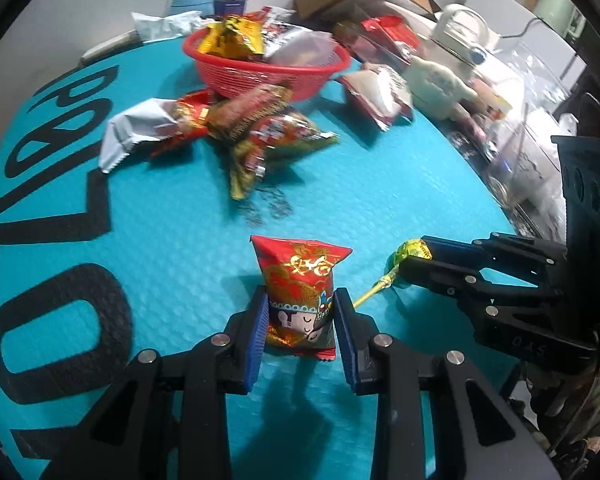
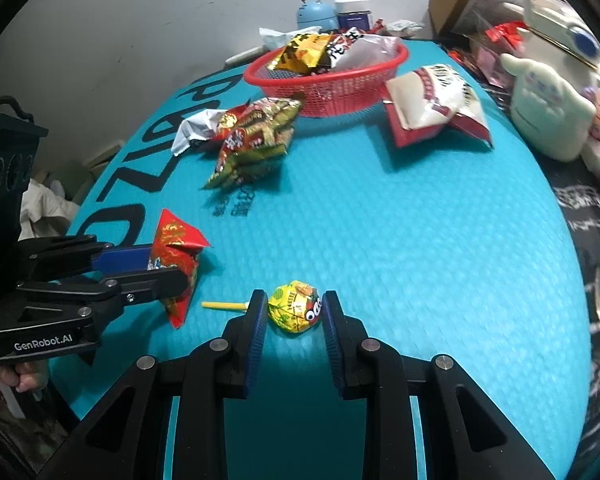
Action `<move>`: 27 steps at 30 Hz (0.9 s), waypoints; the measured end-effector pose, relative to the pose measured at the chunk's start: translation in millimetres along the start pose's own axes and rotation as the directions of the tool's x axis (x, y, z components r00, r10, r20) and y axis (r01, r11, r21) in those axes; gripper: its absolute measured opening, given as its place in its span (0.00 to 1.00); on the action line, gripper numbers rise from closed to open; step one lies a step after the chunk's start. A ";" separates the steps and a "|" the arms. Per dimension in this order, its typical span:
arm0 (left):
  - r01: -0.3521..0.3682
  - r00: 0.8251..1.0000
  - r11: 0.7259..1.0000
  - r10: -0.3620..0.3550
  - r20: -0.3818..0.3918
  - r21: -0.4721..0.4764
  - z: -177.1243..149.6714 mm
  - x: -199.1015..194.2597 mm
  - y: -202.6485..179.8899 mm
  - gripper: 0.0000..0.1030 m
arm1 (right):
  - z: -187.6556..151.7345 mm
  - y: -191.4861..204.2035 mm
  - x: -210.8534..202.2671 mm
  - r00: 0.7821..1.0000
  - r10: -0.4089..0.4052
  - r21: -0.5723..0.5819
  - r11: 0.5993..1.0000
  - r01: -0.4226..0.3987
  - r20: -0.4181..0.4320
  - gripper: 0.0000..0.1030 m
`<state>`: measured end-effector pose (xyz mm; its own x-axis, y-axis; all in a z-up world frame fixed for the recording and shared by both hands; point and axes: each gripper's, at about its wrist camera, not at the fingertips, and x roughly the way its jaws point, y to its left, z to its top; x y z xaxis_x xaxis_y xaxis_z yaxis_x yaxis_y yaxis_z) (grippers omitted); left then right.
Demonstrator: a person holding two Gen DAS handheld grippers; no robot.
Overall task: Organize snacks
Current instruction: 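Grasp the red candy bag with the left tool while the right tool grasps the yellow lollipop, then lift the red candy bag and lollipop and carry both over the red basket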
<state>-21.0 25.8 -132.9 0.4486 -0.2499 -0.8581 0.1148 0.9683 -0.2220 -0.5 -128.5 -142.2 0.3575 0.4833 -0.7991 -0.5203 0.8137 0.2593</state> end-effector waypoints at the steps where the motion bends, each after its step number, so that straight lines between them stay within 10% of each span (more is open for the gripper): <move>1: 0.008 1.000 1.000 -0.008 -0.006 0.009 -0.8 0.3 -3.9 0.30 | -2.6 -1.1 -2.7 1.000 -0.009 -0.002 1.000 0.009 -0.001 0.27; 27: 0.040 0.999 0.998 -0.039 -0.028 0.041 -3.9 15.0 -29.3 0.31 | -25.6 -17.8 -25.5 1.000 -0.031 0.098 0.995 0.031 -0.004 0.46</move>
<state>-21.1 -6.3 -141.1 0.4189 -0.2874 -0.8614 0.1686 0.9567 -0.2372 -20.3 -163.7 -140.3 0.3704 0.4565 -0.8090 -0.4302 0.8562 0.2862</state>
